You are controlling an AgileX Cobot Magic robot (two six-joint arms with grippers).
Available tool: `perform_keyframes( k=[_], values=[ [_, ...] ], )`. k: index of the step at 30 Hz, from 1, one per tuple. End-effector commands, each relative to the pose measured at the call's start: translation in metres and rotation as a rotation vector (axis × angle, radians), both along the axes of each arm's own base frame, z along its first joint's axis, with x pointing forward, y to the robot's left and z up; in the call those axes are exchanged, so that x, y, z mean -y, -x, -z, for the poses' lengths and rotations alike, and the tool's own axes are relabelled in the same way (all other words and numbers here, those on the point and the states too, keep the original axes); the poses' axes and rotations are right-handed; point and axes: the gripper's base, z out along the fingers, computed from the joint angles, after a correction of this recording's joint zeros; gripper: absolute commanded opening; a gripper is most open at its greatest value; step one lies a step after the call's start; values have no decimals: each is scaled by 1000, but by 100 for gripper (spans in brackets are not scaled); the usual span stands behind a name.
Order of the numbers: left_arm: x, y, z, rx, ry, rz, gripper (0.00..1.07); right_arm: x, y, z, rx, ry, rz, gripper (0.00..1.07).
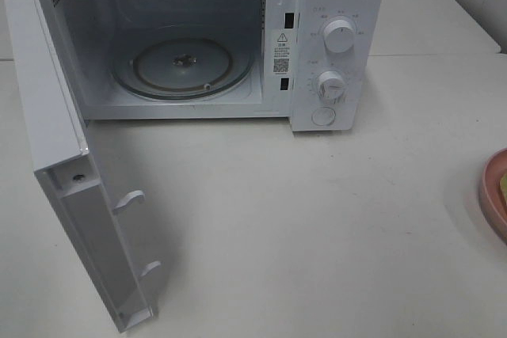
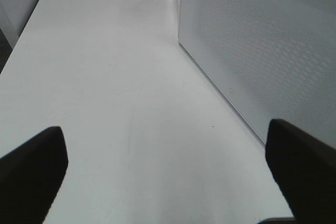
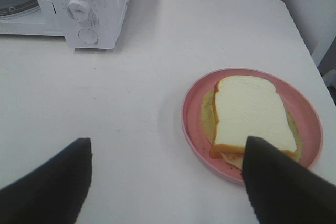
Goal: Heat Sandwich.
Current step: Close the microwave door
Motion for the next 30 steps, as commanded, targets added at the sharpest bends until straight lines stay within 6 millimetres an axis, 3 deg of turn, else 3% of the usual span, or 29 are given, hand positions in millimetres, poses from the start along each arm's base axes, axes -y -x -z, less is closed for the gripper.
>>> perform_keyframes(
  k=[1,5,6,9,10,11,20,30],
  values=[
    [0,-3,-4,11,12,-6,93,0,3,0,34,0,1,76],
    [0,-27,-9,-62,12,-8,76,0,3,0,34,-1,2,76],
    [0,-27,-9,-62,12,-8,76,0,3,0,34,-1,2,76],
    [0,-39,-11,-64,11,-11,58,0,3,0,34,0,1,76],
    [-1,-47,-10,-64,12,-12,46,0,3,0,34,0,1,76],
    [-1,-47,-10,-64,12,-12,46,0,3,0,34,0,1,76],
    [-2,-98,5,-81,-9,-27,3,0,3,0,34,0,1,76],
    [-3,-140,34,-16,-20,-30,0,0,3,0,34,0,1,76]
  ],
)
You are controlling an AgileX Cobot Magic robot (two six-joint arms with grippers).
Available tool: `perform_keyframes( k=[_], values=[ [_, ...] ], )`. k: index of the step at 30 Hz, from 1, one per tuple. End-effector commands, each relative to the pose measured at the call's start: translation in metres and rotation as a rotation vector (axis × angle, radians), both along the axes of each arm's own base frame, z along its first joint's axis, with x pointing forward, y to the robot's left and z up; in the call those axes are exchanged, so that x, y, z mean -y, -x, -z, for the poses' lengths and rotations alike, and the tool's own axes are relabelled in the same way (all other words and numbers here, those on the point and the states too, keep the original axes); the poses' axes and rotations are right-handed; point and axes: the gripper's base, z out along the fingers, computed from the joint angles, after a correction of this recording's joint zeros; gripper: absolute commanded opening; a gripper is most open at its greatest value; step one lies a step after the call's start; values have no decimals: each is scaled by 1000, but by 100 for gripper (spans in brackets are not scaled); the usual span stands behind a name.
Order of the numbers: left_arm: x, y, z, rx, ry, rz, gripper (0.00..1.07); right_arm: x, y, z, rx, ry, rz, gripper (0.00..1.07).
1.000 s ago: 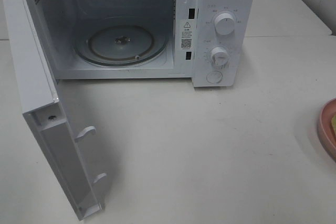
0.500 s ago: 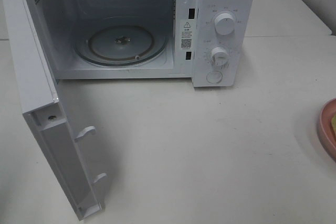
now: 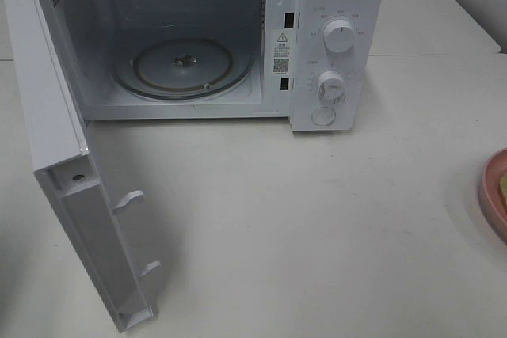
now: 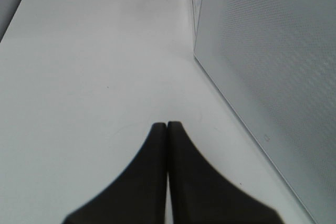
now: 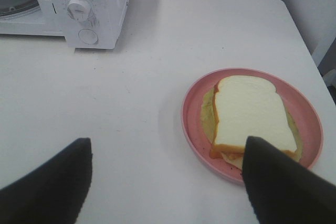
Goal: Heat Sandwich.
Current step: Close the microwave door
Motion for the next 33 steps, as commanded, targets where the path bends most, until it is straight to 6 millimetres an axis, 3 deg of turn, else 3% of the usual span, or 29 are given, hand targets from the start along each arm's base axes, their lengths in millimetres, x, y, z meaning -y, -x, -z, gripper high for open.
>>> perform_keyframes(
  k=[1,8,19,33],
  values=[
    [0,-14,8,90,-17,5,0,0,3,0,34,0,1,76],
    [0,-39,22,251,-84,32,0,0,3,0,34,0,1,76],
    [4,-73,39,338,-98,90,0,0,3,0,34,0,1,76],
    [29,-104,71,378,-28,367,0,0,3,0,34,0,1,76]
  ],
)
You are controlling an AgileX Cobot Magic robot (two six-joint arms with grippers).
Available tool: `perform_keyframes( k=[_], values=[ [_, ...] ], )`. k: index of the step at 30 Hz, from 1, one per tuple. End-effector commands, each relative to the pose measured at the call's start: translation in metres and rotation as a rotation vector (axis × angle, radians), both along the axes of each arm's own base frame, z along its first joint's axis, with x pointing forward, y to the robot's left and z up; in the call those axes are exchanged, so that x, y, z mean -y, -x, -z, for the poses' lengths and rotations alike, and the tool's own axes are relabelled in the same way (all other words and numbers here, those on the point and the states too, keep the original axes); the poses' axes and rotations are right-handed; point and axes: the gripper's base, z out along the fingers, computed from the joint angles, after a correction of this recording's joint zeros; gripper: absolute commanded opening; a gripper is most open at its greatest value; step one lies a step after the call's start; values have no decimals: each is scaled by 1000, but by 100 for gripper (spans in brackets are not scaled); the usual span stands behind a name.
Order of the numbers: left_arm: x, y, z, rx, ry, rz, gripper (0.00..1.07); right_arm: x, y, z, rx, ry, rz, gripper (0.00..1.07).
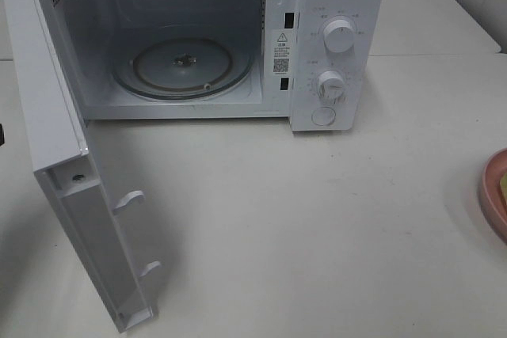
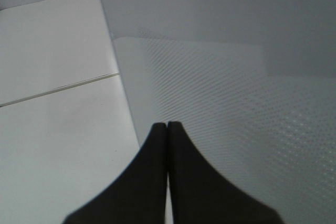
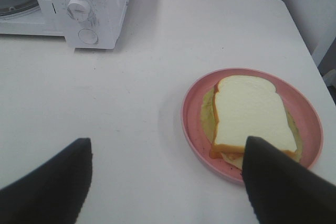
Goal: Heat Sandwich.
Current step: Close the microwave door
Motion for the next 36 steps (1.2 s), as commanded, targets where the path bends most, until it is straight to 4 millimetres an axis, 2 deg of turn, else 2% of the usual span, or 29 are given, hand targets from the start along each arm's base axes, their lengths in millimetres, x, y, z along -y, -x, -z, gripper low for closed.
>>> perform_keyframes(
  k=[1,9,11,19,22,26,31,35,36],
  values=[
    [7,-7,-2,32,56,64,0,0,3,0,34,0,1,76],
    [21,-12,4,25,104,117,0,0,3,0,34,0,1,76],
    [33,-16,8,11,104,146,0,0,3,0,34,0,1,76],
    [60,-21,15,-5,125,171,0,0,3,0,34,0,1,76],
    [67,-22,15,-8,134,172,0,0,3,0,34,0,1,76],
    [85,-26,15,3,138,175,0,0,3,0,34,0,1,76],
    [96,-28,14,7,145,170,0,0,3,0,34,0,1,76],
    [120,-37,13,2,137,168,0,0,3,0,34,0,1,76],
    [120,-37,13,2,137,168,0,0,3,0,34,0,1,76]
  ],
)
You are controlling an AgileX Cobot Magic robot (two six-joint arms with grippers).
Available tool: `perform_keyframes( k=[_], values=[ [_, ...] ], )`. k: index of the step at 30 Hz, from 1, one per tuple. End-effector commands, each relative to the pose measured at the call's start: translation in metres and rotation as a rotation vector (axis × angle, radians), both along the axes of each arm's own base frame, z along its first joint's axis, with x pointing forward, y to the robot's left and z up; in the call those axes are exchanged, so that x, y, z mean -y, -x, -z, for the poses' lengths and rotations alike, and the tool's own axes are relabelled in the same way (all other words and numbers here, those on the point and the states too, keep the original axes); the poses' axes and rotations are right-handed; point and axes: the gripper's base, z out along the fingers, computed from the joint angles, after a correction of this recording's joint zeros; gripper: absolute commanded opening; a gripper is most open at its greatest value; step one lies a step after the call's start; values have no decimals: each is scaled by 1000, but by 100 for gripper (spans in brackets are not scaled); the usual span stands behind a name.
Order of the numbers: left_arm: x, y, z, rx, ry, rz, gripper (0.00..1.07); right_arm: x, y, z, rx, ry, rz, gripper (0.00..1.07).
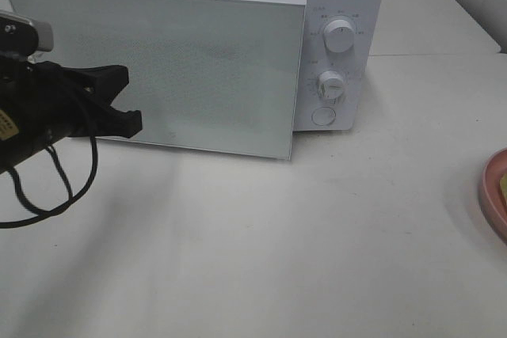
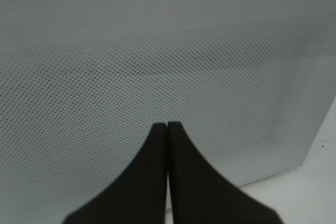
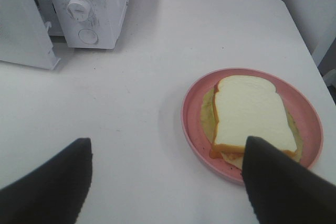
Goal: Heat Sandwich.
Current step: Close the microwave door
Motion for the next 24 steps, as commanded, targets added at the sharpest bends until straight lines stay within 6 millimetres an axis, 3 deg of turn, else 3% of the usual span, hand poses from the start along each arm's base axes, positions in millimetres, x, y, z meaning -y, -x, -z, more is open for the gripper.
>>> perform_keyframes(
  k=[1,24],
  values=[
    [14,-6,-2,-3,0,-9,0,0,3,0,34,0,1,76],
    [101,-47,-10,-3,12,47,0,0,3,0,34,0,1,76]
  ],
)
